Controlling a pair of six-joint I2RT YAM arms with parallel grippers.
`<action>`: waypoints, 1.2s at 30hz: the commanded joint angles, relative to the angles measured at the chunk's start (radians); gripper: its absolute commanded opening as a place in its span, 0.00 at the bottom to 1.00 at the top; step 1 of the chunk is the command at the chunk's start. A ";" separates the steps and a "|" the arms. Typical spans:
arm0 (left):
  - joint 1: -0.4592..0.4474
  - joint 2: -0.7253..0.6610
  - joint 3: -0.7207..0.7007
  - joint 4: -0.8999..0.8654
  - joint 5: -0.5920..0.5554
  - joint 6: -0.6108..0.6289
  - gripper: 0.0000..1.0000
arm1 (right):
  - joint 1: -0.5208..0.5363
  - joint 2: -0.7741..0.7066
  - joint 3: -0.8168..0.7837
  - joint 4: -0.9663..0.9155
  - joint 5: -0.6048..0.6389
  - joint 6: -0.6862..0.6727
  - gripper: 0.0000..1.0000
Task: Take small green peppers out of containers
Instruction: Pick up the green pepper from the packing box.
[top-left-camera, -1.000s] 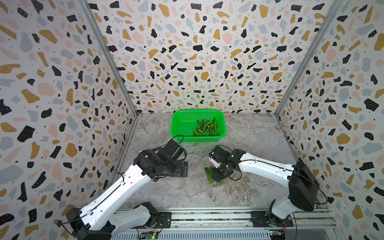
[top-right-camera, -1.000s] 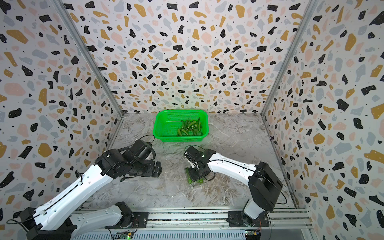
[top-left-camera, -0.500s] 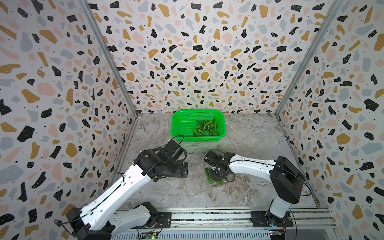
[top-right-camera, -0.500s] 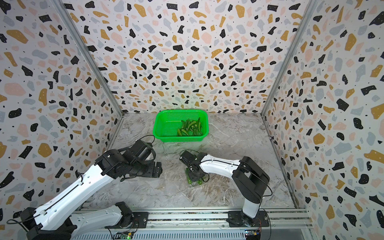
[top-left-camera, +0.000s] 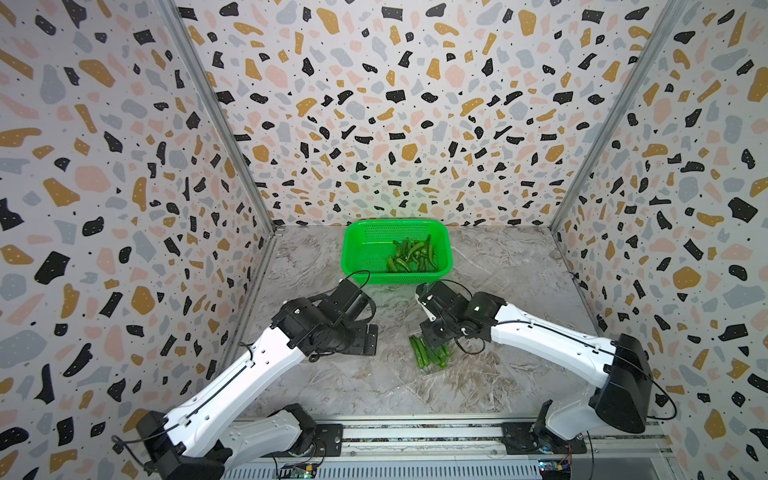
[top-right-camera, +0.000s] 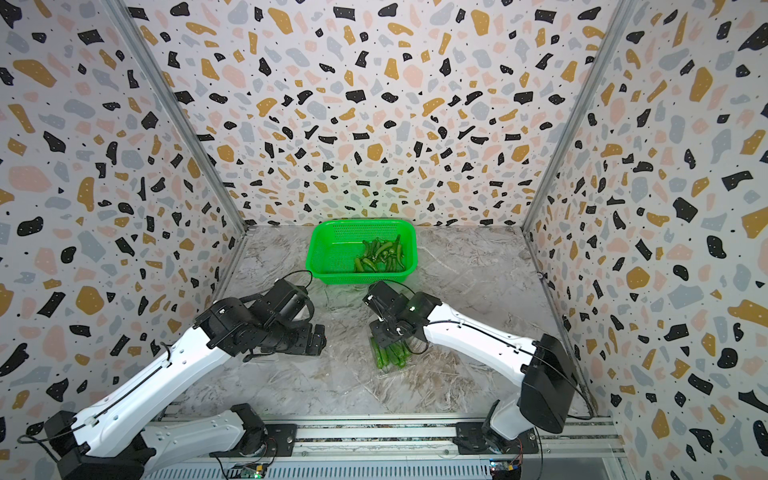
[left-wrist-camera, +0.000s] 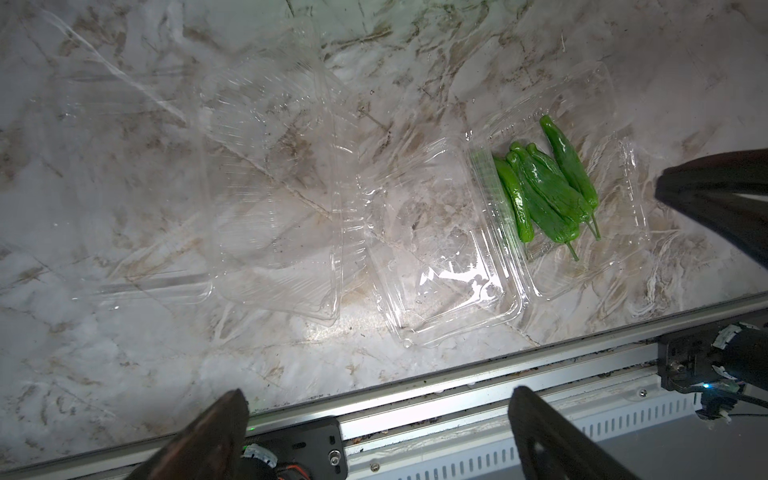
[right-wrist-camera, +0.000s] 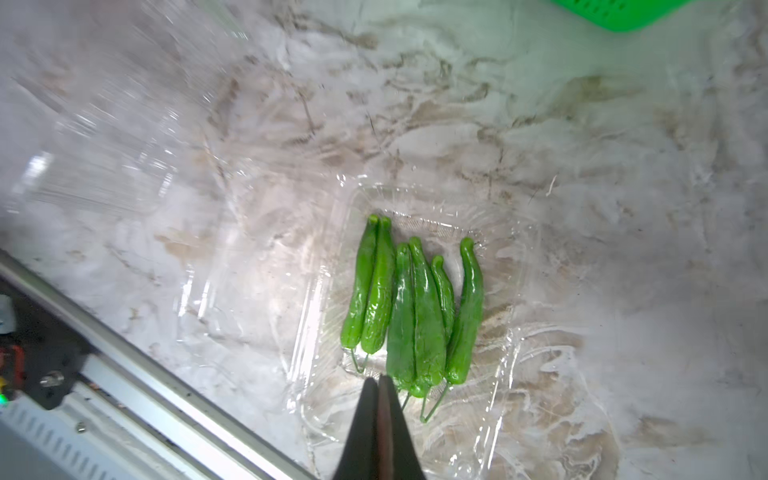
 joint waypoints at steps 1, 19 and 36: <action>0.004 0.009 -0.007 0.019 0.003 0.021 0.99 | -0.007 -0.020 0.024 -0.059 -0.051 0.015 0.07; 0.004 -0.024 -0.029 -0.012 -0.004 0.035 0.99 | -0.006 0.213 -0.098 0.102 -0.176 -0.003 0.43; 0.004 -0.040 -0.027 -0.024 -0.013 0.029 0.99 | -0.006 0.247 -0.078 0.113 -0.150 -0.002 0.14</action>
